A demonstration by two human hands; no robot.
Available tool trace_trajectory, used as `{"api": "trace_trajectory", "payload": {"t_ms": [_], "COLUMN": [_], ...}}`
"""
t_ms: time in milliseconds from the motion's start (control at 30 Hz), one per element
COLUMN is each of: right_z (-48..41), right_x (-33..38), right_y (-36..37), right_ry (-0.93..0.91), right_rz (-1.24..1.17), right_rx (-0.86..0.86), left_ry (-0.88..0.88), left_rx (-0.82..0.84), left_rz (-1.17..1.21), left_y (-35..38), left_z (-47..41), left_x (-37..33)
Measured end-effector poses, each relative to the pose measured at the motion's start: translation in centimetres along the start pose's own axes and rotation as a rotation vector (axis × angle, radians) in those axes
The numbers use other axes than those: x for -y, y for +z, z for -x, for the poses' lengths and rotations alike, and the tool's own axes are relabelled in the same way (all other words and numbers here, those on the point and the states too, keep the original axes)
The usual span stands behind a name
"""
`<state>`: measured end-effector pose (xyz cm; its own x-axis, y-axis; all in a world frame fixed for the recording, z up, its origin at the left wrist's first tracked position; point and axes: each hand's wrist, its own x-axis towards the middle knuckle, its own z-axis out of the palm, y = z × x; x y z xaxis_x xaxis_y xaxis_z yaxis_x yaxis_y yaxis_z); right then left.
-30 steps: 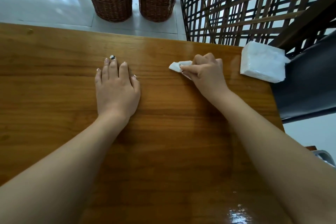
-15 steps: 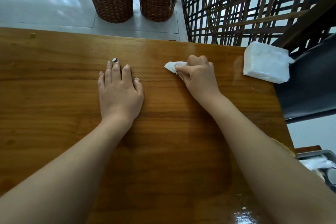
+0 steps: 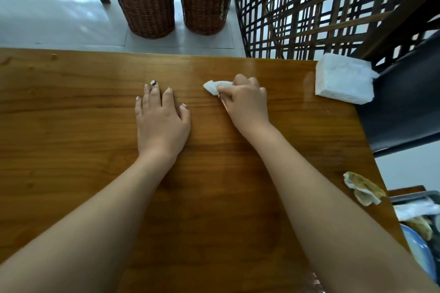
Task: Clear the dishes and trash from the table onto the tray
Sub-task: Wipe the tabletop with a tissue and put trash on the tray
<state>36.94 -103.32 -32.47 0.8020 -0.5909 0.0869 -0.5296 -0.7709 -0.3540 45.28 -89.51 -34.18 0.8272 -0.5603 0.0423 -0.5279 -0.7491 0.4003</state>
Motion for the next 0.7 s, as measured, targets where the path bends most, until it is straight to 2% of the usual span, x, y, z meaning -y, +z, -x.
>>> {"api": "trace_trajectory", "payload": {"t_ms": [133, 200, 433, 700], "right_z": [1.8, 2.8, 6.5, 11.9], "right_x": [-0.3, -0.3, 0.7, 4.1], "right_y": [-0.9, -2.1, -5.1, -6.1], "right_ry": [0.202, 0.246, 0.320, 0.279], "right_rz": [-0.334, -0.405, -0.591, -0.769], "right_rx": [-0.065, -0.107, -0.095, -0.032], "left_ry": [-0.021, -0.037, -0.096, -0.110], "left_rx": [0.049, 0.094, 0.122, 0.024], "left_rz": [0.151, 0.219, 0.423, 0.510], "left_y": [-1.1, -2.0, -6.4, -9.7], "left_z": [0.4, 0.6, 5.2, 12.8], "left_x": [-0.1, -0.1, -0.2, 0.1]}}
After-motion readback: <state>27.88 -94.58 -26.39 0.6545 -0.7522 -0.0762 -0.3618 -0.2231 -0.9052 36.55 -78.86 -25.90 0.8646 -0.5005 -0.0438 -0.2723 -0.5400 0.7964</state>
